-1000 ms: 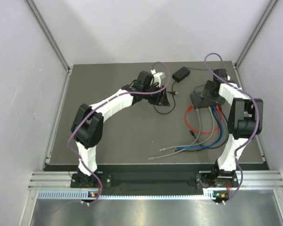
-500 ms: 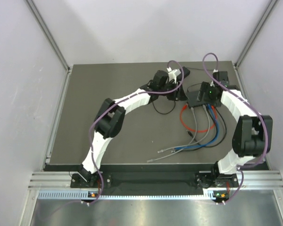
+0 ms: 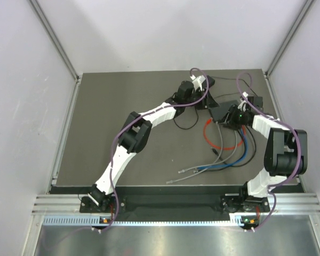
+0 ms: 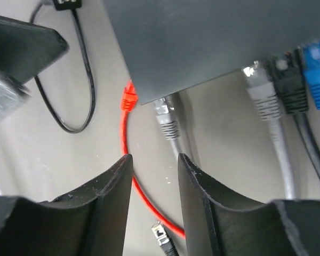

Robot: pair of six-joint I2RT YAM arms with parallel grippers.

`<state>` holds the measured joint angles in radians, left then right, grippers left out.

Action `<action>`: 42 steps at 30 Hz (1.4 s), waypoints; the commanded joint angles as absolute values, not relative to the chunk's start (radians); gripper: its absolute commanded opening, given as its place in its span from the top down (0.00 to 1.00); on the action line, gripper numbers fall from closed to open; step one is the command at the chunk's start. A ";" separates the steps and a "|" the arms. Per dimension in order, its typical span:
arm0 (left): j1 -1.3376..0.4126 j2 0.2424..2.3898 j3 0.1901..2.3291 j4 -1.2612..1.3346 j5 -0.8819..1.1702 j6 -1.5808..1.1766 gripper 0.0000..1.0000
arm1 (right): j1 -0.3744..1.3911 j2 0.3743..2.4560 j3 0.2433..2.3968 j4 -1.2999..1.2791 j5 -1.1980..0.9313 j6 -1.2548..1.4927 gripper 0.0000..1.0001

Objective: Pull the plug from the switch port

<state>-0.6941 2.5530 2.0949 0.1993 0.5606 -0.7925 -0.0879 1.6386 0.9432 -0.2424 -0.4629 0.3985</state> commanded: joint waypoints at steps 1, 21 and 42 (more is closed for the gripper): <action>-0.709 2.583 2.149 0.368 0.557 -0.882 0.48 | -0.146 1.647 0.856 -0.062 -0.586 0.465 0.60; -0.718 2.622 2.124 0.121 0.445 -0.907 0.51 | -0.210 1.784 0.772 0.236 -0.689 0.618 0.62; -0.719 2.645 2.183 -0.147 0.385 -0.874 0.52 | -0.204 1.874 0.804 0.322 -0.706 0.715 0.64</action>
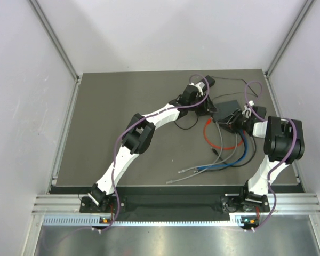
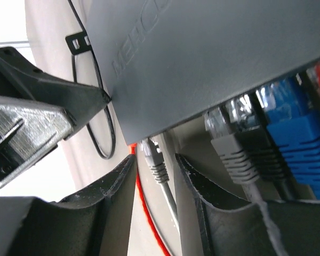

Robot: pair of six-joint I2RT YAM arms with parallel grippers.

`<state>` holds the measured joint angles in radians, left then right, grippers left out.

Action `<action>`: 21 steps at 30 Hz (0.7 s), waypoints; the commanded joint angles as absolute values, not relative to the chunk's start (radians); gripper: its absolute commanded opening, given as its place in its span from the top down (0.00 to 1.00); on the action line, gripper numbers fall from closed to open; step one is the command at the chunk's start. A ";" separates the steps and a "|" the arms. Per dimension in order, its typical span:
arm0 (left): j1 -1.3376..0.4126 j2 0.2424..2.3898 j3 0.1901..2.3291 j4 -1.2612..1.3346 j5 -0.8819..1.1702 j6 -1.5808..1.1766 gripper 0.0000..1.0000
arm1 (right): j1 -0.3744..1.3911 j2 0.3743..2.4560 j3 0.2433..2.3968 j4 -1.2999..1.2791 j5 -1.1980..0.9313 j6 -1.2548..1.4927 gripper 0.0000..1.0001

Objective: Pull the plug from the switch port

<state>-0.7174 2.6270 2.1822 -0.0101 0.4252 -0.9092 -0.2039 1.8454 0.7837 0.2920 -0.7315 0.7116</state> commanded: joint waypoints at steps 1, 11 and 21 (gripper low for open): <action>-0.719 2.645 2.184 -0.146 0.384 -0.874 0.52 | -0.204 1.876 0.804 0.327 -0.706 0.716 0.64; -0.727 2.657 2.187 -0.135 0.405 -0.865 0.51 | -0.178 1.881 0.839 0.241 -0.635 0.677 0.68; -0.729 2.660 2.192 -0.133 0.405 -0.854 0.51 | -0.141 1.875 0.897 0.118 -0.554 0.635 0.72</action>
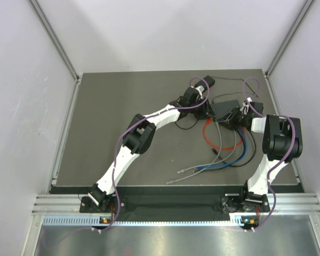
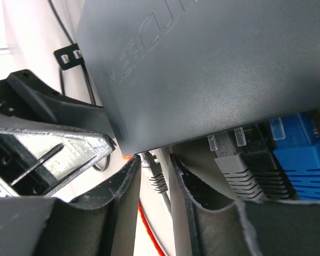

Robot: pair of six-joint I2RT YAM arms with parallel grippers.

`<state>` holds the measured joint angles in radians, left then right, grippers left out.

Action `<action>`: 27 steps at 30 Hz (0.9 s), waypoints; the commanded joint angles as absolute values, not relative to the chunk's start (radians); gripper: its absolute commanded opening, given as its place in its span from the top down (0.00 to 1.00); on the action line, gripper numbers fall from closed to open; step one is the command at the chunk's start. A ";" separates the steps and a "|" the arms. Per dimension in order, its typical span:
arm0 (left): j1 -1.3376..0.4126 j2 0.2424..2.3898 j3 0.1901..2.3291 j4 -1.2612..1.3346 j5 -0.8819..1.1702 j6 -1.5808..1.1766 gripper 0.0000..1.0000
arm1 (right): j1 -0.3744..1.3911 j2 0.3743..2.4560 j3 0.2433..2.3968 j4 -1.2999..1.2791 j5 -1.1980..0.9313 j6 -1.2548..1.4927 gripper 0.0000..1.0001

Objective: Pull the plug from the switch port

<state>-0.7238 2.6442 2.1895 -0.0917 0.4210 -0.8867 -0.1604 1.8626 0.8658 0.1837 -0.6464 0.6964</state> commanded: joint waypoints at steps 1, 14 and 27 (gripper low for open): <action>-0.729 2.663 2.194 -0.135 0.403 -0.856 0.51 | -0.140 1.871 0.910 0.079 -0.537 0.632 0.73; -0.733 2.668 2.203 -0.152 0.411 -0.836 0.49 | -0.115 1.876 0.968 -0.084 -0.475 0.603 0.97; -0.730 2.652 2.157 -0.074 0.503 -0.842 0.48 | -0.117 1.868 0.959 -0.061 -0.586 0.537 0.77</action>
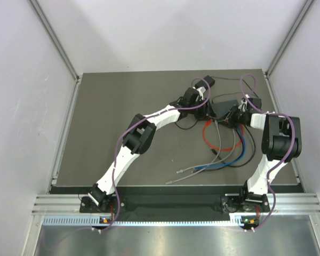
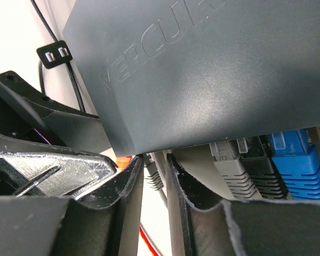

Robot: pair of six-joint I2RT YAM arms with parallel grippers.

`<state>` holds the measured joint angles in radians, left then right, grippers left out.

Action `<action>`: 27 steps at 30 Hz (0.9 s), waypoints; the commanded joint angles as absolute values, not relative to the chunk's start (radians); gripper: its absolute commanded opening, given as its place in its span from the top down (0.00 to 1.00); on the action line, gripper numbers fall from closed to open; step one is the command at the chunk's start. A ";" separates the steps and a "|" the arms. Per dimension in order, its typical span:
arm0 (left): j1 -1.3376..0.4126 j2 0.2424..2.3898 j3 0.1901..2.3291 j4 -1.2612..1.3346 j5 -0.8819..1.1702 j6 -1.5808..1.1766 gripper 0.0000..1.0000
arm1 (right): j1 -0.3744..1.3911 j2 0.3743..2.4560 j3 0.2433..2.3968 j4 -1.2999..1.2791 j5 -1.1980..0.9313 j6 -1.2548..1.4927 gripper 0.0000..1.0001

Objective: Pull the plug from the switch port

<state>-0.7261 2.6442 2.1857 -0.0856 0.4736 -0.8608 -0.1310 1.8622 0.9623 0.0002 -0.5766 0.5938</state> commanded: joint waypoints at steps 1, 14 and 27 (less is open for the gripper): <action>-0.730 2.651 2.146 -0.074 0.514 -0.844 0.48 | -0.117 1.870 0.963 -0.075 -0.586 0.529 0.77; -0.727 2.387 1.879 0.069 0.433 -0.706 0.48 | -0.156 1.715 0.859 -0.112 -0.689 0.451 0.72; -0.745 2.531 2.020 0.350 0.482 -0.862 0.42 | -0.164 1.766 0.821 0.110 -0.698 0.624 0.60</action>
<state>-0.7345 2.5034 1.9762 0.2363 0.4835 -0.8444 -0.1566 1.7615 0.8150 0.0162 -0.6975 0.5907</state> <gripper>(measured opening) 0.573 0.394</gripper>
